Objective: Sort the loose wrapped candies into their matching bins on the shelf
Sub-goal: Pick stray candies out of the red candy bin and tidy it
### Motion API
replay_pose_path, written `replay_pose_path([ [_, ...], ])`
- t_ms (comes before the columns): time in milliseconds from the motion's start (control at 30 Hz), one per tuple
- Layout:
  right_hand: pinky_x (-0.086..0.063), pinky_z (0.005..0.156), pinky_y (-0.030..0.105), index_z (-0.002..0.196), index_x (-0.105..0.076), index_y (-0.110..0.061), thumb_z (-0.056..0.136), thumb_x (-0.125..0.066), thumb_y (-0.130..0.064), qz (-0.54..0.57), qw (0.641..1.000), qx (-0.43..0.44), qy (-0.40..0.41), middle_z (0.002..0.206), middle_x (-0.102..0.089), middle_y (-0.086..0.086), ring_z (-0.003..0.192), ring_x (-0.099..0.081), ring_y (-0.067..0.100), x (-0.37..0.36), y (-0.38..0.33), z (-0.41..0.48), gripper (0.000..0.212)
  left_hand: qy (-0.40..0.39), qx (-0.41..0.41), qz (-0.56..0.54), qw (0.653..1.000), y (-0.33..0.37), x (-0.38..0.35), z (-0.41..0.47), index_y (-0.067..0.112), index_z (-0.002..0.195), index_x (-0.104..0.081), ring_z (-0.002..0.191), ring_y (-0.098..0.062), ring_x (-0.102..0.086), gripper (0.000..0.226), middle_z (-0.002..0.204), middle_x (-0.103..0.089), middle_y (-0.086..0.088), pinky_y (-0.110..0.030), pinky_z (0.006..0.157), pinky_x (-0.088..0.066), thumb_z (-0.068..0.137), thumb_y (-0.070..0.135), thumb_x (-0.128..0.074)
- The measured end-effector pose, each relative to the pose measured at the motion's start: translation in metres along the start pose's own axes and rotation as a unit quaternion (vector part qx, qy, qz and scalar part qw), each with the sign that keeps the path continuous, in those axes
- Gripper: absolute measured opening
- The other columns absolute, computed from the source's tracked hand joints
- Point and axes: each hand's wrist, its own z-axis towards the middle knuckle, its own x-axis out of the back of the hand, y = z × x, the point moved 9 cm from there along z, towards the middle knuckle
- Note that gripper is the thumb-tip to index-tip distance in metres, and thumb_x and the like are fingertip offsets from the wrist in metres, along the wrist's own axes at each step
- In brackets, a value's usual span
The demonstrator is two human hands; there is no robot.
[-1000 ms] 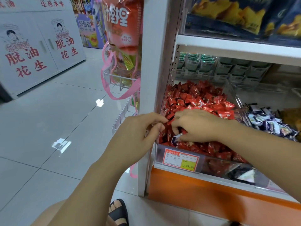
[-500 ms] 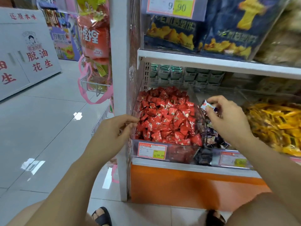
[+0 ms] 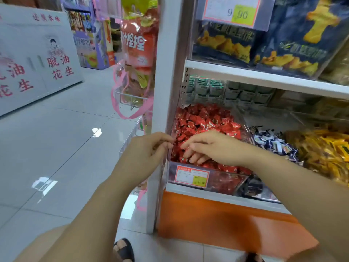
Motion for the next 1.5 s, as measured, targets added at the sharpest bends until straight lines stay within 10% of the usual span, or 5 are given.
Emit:
replay_pose_path([
  [267, -0.05, 0.091, 0.042, 0.105, -0.065, 0.001, 0.094, -0.042, -0.006, -0.037, 0.962, -0.139, -0.231, 0.114, -0.066, 0.017, 0.107, -0.062, 0.032, -0.061, 0.032, 0.046, 0.027, -0.04, 0.011, -0.016, 0.999, -0.006, 0.003, 0.007, 0.021, 0.105, -0.068, 0.077, 0.015, -0.055, 0.022, 0.081, -0.064, 0.023, 0.0, 0.072, -0.039, 0.094, 0.011, -0.053],
  [567, -0.047, 0.1, 0.033, 0.145, -0.034, -0.018, 0.093, -0.048, 0.002, -0.12, 0.975, -0.088, -0.166, 0.143, -0.046, 0.001, 0.125, -0.048, 0.012, -0.047, 0.044, 0.07, 0.057, -0.053, 0.016, -0.007, 0.998, -0.007, 0.004, 0.009, 0.026, 0.106, -0.068, 0.083, 0.013, -0.057, 0.024, 0.084, -0.066, 0.02, -0.002, 0.075, -0.041, 0.093, 0.014, -0.053],
  [733, -0.039, 0.065, 0.001, 0.14, -0.04, -0.018, 0.091, -0.055, -0.006, -0.239, 0.966, -0.016, -0.093, 0.102, -0.057, -0.016, 0.08, -0.052, -0.009, -0.033, 0.031, 0.073, 0.053, -0.048, 0.024, -0.006, 0.999, -0.008, 0.003, 0.008, 0.026, 0.106, -0.068, 0.082, 0.007, -0.06, 0.022, 0.086, -0.07, 0.02, -0.011, 0.077, -0.045, 0.094, 0.016, -0.053],
  [867, -0.049, 0.088, 0.023, 0.136, -0.044, -0.022, 0.082, -0.07, -0.011, -0.267, 0.96, 0.007, -0.084, 0.134, -0.052, -0.002, 0.105, -0.059, 0.011, -0.029, 0.033, 0.074, 0.061, -0.051, 0.03, -0.005, 0.998, -0.008, 0.002, 0.008, 0.029, 0.105, -0.067, 0.082, 0.009, -0.058, 0.023, 0.083, -0.068, 0.022, -0.005, 0.071, -0.042, 0.094, 0.016, -0.052],
  [1500, -0.047, 0.07, 0.022, 0.102, -0.071, -0.018, 0.085, -0.064, -0.017, -0.255, 0.957, 0.117, -0.071, 0.089, -0.069, -0.001, 0.077, -0.06, 0.01, -0.05, 0.021, 0.082, 0.018, -0.03, 0.016, 0.006, 0.999, -0.007, 0.001, 0.012, 0.041, 0.093, -0.066, 0.085, 0.005, -0.062, 0.027, 0.083, -0.068, 0.025, -0.007, 0.075, -0.044, 0.091, 0.016, -0.056],
])
